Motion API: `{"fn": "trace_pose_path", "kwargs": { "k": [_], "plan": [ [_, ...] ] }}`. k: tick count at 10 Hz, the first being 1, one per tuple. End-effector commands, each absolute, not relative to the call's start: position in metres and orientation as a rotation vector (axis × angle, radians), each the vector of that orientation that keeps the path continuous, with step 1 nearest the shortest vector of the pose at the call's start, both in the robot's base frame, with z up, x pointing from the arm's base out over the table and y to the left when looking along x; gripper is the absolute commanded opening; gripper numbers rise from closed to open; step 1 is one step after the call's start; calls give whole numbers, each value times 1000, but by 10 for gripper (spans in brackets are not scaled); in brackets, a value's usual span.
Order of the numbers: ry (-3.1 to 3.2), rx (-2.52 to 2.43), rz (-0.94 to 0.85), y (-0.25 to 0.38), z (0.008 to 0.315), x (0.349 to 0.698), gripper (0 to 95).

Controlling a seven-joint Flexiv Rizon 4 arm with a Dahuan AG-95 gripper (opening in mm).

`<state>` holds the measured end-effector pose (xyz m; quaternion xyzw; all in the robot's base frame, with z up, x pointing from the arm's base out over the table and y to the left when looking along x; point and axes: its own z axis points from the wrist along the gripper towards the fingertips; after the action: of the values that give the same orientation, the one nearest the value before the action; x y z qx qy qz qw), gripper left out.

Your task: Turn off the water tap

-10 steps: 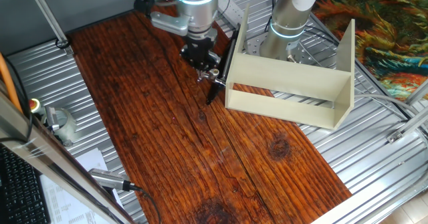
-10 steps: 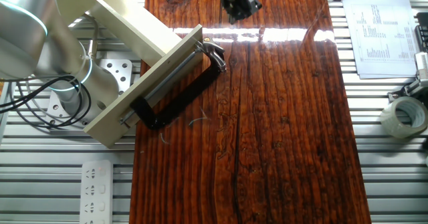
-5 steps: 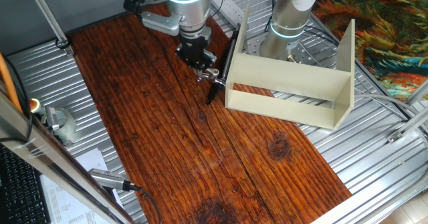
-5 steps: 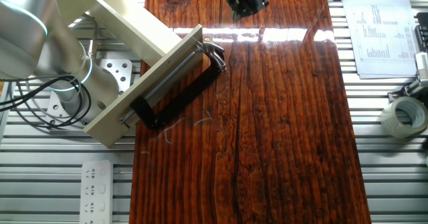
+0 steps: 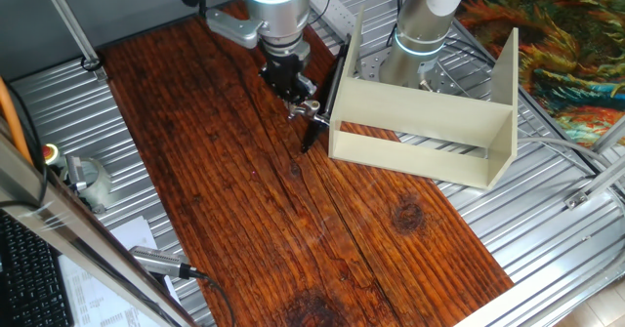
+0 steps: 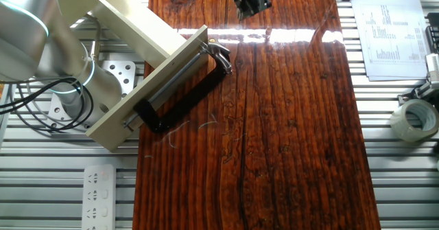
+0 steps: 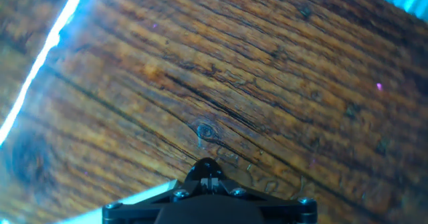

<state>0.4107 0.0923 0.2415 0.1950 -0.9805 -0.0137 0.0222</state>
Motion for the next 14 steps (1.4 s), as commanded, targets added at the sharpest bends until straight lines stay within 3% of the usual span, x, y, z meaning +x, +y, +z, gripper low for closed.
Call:
{"fn": "trace_pose_path", "kwargs": {
  "k": [1,8,14],
  "plan": [
    [-3069,79,-11,92,241,411,0],
    [-3068,119,78,15,248,438,0],
    [-3073,7,79,-20,246,438,0]
  ]
}}
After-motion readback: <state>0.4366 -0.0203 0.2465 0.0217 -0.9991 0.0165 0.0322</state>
